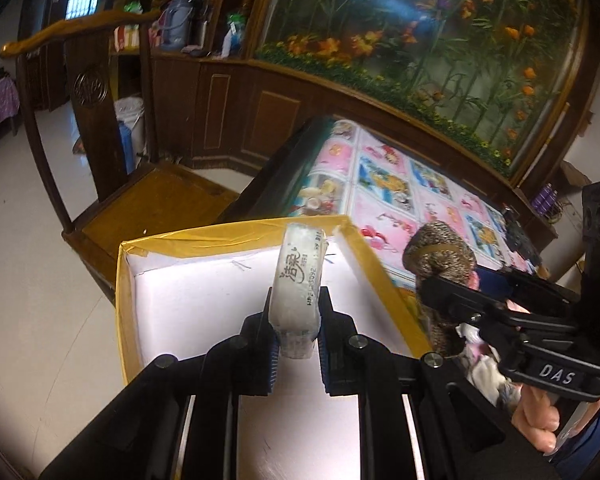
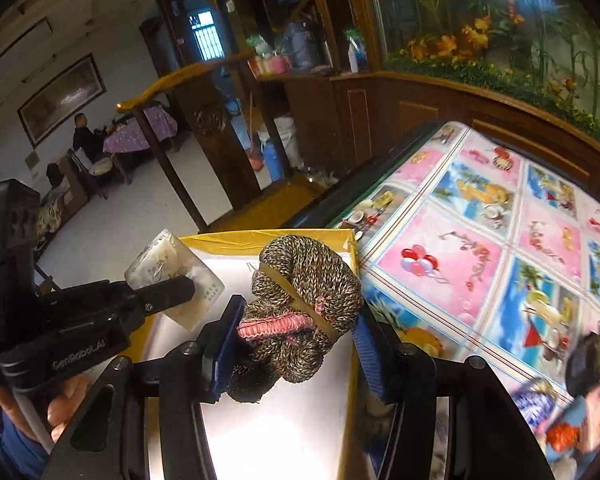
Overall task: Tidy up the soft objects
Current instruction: 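Carry both items to the yellow-rimmed white box while the right tool releases the glove inside, then open the left tool to drop the tissue pack into the box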
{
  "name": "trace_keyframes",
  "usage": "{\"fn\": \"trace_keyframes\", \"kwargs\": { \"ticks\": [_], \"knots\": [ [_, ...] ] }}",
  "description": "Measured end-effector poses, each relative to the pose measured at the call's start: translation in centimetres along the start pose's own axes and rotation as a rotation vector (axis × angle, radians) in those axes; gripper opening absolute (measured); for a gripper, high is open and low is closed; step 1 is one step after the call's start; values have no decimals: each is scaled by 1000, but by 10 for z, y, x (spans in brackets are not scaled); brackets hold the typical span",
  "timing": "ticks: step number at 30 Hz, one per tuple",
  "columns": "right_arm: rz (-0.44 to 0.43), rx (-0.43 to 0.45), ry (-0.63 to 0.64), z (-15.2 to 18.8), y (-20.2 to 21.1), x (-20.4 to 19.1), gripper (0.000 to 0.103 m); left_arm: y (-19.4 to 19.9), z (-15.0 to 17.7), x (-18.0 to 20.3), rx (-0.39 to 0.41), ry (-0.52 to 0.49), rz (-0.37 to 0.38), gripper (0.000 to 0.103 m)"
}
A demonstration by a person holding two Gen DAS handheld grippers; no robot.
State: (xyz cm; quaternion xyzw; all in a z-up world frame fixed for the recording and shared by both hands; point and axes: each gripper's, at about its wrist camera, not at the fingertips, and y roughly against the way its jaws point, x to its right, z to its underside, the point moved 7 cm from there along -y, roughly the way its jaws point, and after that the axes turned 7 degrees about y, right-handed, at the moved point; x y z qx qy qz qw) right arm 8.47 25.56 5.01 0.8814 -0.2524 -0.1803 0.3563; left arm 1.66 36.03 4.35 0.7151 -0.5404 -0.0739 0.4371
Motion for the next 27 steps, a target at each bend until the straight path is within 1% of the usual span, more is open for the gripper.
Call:
{"fn": "trace_keyframes", "kwargs": {
  "ticks": [1, 3, 7, 9, 12, 14, 15, 16, 18, 21, 24, 27],
  "knots": [
    [9, -16, 0, -3, -12, 1, 57, -8, -2, -5, -19, 19, 4, 15],
    [-4, -50, 7, -7, -34, 0, 57, -23, -3, -15, -68, 61, 20, 15],
    [10, -91, 26, -10, -63, 0, 57, -40, -1, -24, -116, 99, 18, 15],
    [17, -100, 23, -10, -73, 4, 57, -43, 1, -26, -134, 108, 25, 15],
    [9, -111, 10, -7, -81, 6, 59, -44, 4, -27, -135, 100, 22, 15],
    [4, -121, 0, -5, -84, 7, 60, -44, 5, -27, -124, 99, 10, 24],
    [3, -121, -4, -4, -82, 7, 60, -44, 4, -27, -119, 104, 5, 41],
    [1, -117, -11, -4, -81, 8, 61, -42, 4, -28, -107, 111, 0, 47],
    [-11, -103, -22, -5, -74, 9, 62, -39, 2, -28, -97, 113, 6, 52],
    [-22, -67, -29, -6, -55, 7, 62, -33, 2, -27, -91, 120, 10, 52],
    [-57, -20, -43, 1, -29, 5, 62, -21, 5, -22, -73, 112, 16, 52],
    [-102, 51, -50, 19, 7, 3, 62, -2, 13, -10, -34, 94, 38, 52]
  ]
}}
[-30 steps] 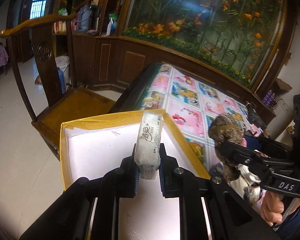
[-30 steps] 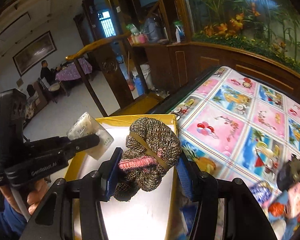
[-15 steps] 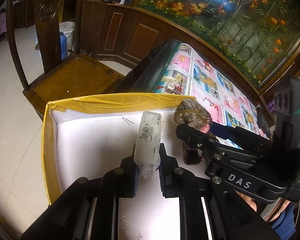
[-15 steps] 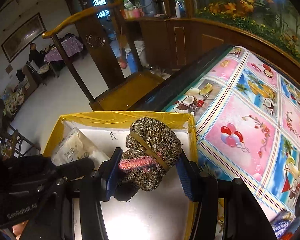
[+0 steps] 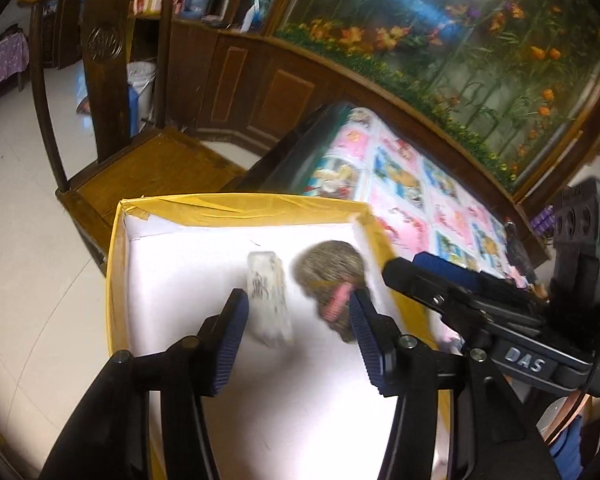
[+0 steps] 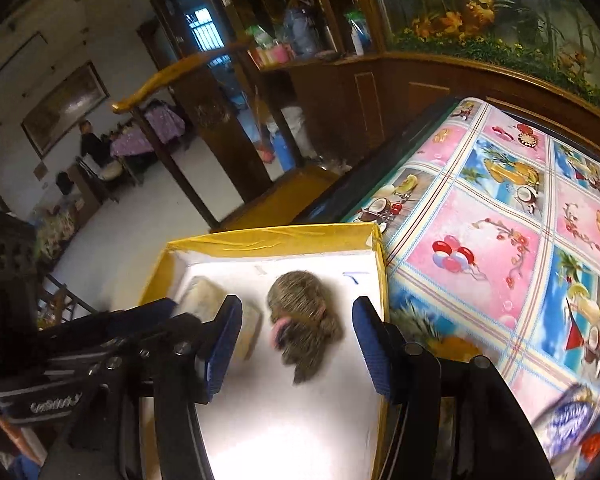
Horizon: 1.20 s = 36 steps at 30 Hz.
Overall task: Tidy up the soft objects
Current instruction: 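Open the left tool to drop the tissue pack into the box, then grasp the black snack bag with the left tool while the right tool grasps the orange plastic bag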
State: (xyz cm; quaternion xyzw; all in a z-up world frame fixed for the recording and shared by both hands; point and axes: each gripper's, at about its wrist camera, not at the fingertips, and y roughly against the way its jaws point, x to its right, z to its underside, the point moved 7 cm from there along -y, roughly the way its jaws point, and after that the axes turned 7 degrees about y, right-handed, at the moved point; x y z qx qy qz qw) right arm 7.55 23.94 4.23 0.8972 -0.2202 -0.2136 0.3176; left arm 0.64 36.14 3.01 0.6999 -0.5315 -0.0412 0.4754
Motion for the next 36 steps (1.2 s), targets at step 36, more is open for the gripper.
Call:
{"fn": "trace_keyframes", "kwargs": {
  "ticks": [36],
  "knots": [
    [175, 416, -497, 234, 322, 218, 63, -11, 221, 255, -121, -504, 225, 68]
  ]
}}
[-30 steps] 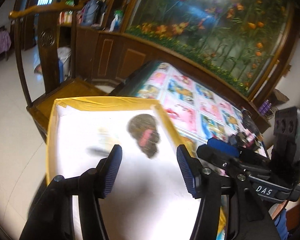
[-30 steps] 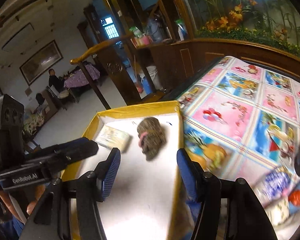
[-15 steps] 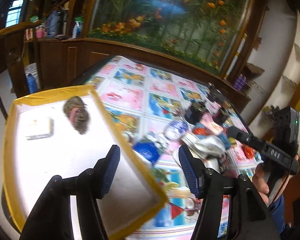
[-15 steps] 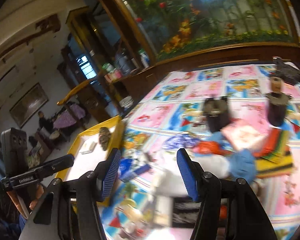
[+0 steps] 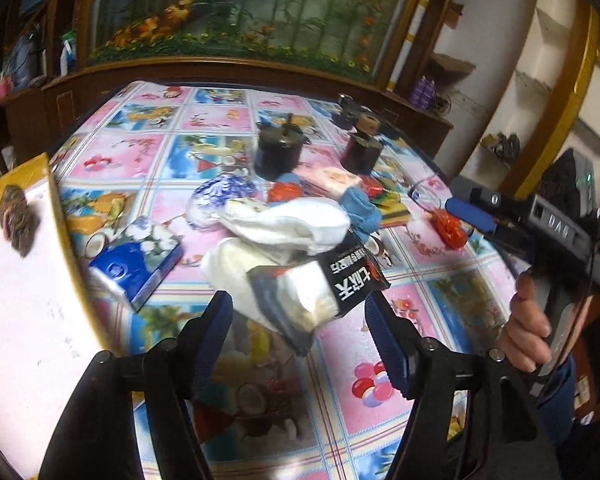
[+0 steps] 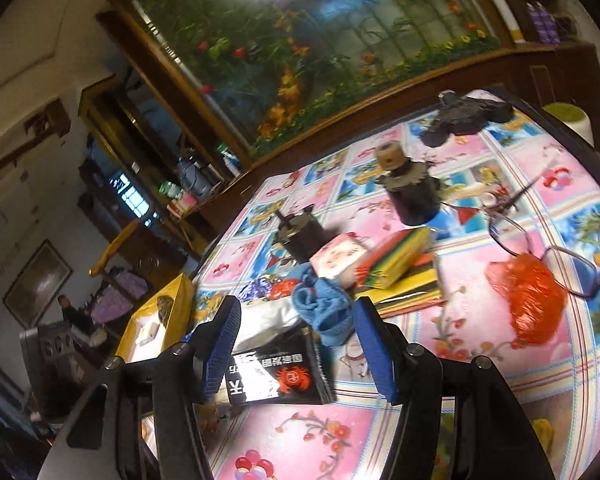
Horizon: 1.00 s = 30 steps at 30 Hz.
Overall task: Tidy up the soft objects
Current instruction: 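Grasp the black snack bag with the left tool while the right tool grasps the orange plastic bag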
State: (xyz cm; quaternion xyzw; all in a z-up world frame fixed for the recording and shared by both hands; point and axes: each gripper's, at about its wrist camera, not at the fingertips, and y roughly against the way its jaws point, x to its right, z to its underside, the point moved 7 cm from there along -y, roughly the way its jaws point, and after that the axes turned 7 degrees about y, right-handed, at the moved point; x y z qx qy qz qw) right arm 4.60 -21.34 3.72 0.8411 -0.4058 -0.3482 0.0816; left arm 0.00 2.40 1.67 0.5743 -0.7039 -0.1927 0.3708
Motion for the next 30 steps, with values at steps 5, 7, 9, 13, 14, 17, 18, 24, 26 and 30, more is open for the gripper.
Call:
{"fn": "trace_keyframes", "kwargs": {
  "ticks": [5, 7, 9, 13, 14, 17, 18, 24, 26, 30],
  "knots": [
    [-32, 26, -62, -4, 7, 3, 63, -21, -14, 26, 80, -183, -142, 74],
    [-23, 40, -66, -6, 10, 4, 63, -39, -14, 32, 49, -236, -168, 74],
    [-24, 53, -70, -8, 14, 5, 63, -56, -8, 33, -15, -243, -193, 74],
    [-13, 60, -61, -11, 20, 8, 63, -60, 19, 47, -127, -258, -116, 74],
    [7, 66, -46, -12, 22, 9, 63, -59, 29, 53, -151, -260, -78, 74],
    [89, 105, 18, -15, 35, 14, 63, -48, 49, 71, -187, -280, -3, 74],
    [111, 115, 31, -16, 39, 16, 63, -46, 50, 74, -184, -291, 0, 74],
    [240, 133, 78, -20, 55, 37, 63, -62, 20, 74, -157, -267, -44, 74],
    [274, 132, 73, -20, 58, 46, 63, -74, 18, 81, -177, -293, -32, 74],
    [305, 128, 22, -23, 68, 66, 63, -91, 17, 86, -176, -315, -13, 55]
  ]
}}
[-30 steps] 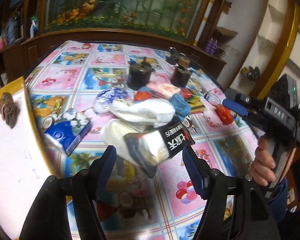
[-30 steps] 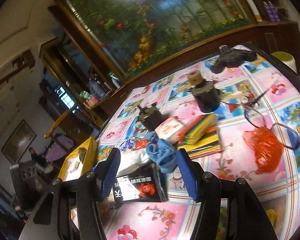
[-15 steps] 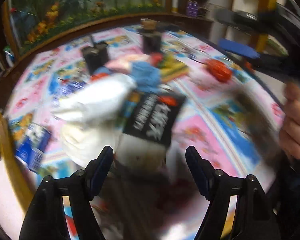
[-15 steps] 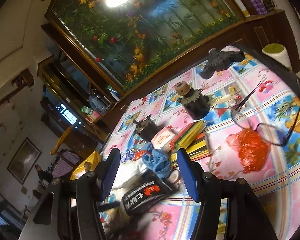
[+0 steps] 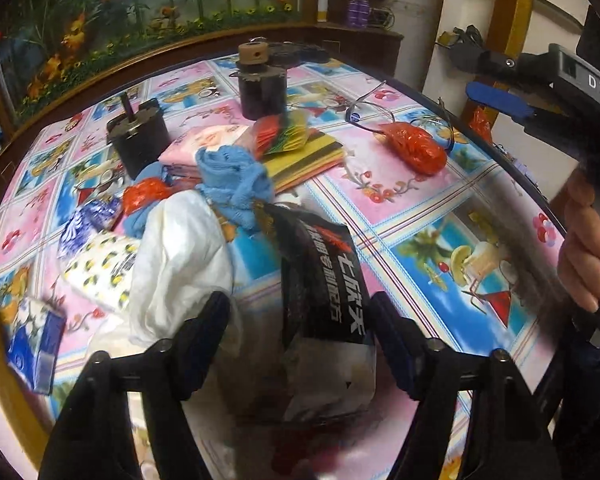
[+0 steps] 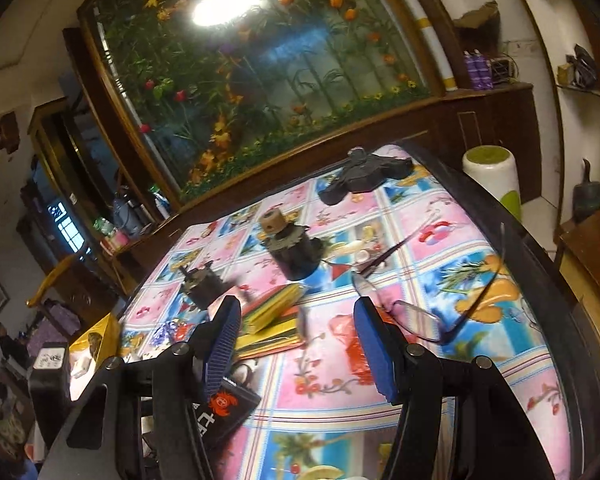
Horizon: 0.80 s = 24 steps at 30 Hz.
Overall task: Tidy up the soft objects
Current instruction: 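Grasp the black snack bag with the left tool while the right tool grasps the orange plastic bag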
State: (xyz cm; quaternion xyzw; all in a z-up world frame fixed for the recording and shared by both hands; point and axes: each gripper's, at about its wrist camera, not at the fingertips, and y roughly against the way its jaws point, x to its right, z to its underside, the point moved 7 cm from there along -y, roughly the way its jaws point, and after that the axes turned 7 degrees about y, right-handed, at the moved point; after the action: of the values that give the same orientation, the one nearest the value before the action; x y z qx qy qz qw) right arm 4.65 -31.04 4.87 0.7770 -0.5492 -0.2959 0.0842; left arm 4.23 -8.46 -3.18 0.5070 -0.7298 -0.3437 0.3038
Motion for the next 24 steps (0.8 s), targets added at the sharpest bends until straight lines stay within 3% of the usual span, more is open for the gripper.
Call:
{"fn": "trace_keyframes", "kwargs": {
  "ticks": [1, 4, 8, 10, 14, 24],
  "knots": [
    [11, -1, -4, -2, 2, 4, 63, -2, 0, -2, -1, 9, 14, 41],
    [41, 2, -15, -13, 15, 17, 63, -2, -3, -8, 10, 38, 67, 32],
    [81, 27, 23, -43, 40, 20, 63, 2, -3, -25, 30, 93, 108, 32],
    [114, -23, 79, -46, 35, 15, 63, 7, -3, -32, 47, 113, 113, 32],
    [44, -181, 30, -14, -10, 12, 63, 9, -1, -38, 48, 138, 133, 32],
    [167, -299, 76, 17, -62, 24, 62, 7, 3, -40, 32, 155, 134, 32]
  ]
}}
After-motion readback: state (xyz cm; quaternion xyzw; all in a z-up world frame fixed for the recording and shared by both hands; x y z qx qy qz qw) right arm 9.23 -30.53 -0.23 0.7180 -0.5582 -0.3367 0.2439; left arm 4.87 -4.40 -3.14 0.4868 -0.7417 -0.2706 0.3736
